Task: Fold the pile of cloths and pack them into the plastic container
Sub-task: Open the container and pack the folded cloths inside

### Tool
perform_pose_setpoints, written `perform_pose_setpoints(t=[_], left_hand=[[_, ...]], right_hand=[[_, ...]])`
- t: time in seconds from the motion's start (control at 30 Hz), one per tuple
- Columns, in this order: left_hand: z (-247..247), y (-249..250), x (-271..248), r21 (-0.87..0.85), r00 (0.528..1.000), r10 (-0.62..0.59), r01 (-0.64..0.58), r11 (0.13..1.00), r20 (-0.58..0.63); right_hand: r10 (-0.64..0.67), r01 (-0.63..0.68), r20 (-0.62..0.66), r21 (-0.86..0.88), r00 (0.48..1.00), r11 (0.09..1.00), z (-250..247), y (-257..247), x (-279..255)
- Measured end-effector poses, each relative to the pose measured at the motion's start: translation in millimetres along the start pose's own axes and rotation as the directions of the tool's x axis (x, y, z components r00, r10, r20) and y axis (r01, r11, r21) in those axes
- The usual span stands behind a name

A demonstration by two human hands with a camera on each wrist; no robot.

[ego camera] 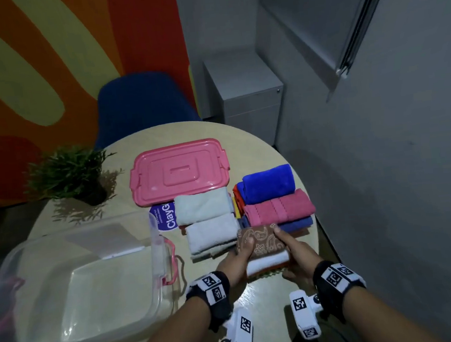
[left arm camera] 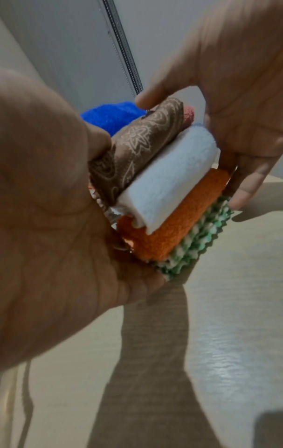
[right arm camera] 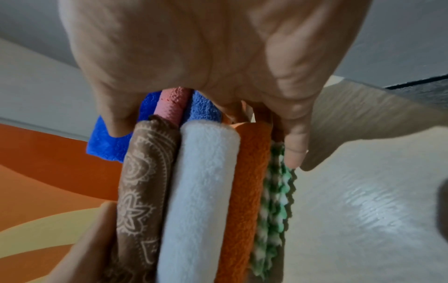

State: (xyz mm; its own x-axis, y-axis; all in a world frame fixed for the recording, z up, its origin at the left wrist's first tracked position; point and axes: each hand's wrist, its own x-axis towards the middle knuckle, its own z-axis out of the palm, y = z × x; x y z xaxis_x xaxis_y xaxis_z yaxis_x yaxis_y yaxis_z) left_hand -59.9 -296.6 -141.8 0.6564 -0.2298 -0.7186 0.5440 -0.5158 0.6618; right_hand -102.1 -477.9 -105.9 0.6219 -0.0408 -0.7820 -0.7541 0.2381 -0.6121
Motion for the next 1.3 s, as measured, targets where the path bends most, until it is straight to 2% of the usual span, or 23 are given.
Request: perform_pose_setpoints(t=[0.13, 0.23, 0.37, 0.47, 0.63, 0.73, 0.87, 1.0, 1.1, 1.3], left_hand=[[5.8, -8.2, 9.5, -0.156, 1.000, 0.007, -0.003, 0.988, 0.021], [3.3, -20.5, 19.4, -0.156, 1.000, -0.003, 0.007, 0.988, 0.026], [-8.7, 34.5, -52.9, -0.038, 0.998, 0.062, -0.061, 0.997, 0.032], [-16.4, 50.4, -78.4, 0.010, 0.991, 0.129, -0.130, 0.991, 0.043], [-43.9, 74.8, -117.0, 0.015, 0.967, 0.254, -0.254, 0.967, -0.016], [-81.0, 87.4, -137.6, 0.019, 0.939, 0.334, -0.334, 0.943, -0.077], [-150.6, 88.9, -159.6, 0.002, 0.924, 0.347, -0.351, 0.936, -0.159], [-219.5, 72.8, -173.3, -0.001, 0.911, 0.340, -0.350, 0.937, -0.235], [-266.1, 49.6, -180.2, -0.025, 0.901, 0.334, -0.355, 0.935, -0.277], [-349.6, -11.5, -183.4, -0.056, 0.932, 0.246, -0.269, 0.961, -0.265]], right_hand=[[-0.037, 0.030, 0.074, 0.096, 0.997, 0.995, -3.9, 2.6, 3.7], [-0.034, 0.021, 0.120, 0.109, 0.992, 0.994, -5.6, 3.1, -1.0], [-0.076, 0.060, 0.167, 0.097, 0.983, 0.994, -10.9, -3.7, -13.1], [-0.116, 0.100, 0.211, 0.081, 0.971, 0.992, -9.4, -15.1, -31.2], [-0.229, 0.207, 0.289, 0.105, 0.929, 0.973, 12.0, -46.1, -64.0], [-0.289, 0.293, 0.340, 0.042, 0.895, 0.955, 42.9, -76.2, -88.5], [-0.332, 0.405, 0.421, -0.095, 0.844, 0.909, 103.6, -113.6, -108.3], [-0.324, 0.452, 0.445, -0.218, 0.835, 0.865, 177.0, -131.2, -99.8], [-0.284, 0.432, 0.447, -0.273, 0.848, 0.860, 235.7, -134.3, -91.1], [-0.128, 0.322, 0.458, -0.375, 0.879, 0.869, 337.8, -110.8, -64.6]])
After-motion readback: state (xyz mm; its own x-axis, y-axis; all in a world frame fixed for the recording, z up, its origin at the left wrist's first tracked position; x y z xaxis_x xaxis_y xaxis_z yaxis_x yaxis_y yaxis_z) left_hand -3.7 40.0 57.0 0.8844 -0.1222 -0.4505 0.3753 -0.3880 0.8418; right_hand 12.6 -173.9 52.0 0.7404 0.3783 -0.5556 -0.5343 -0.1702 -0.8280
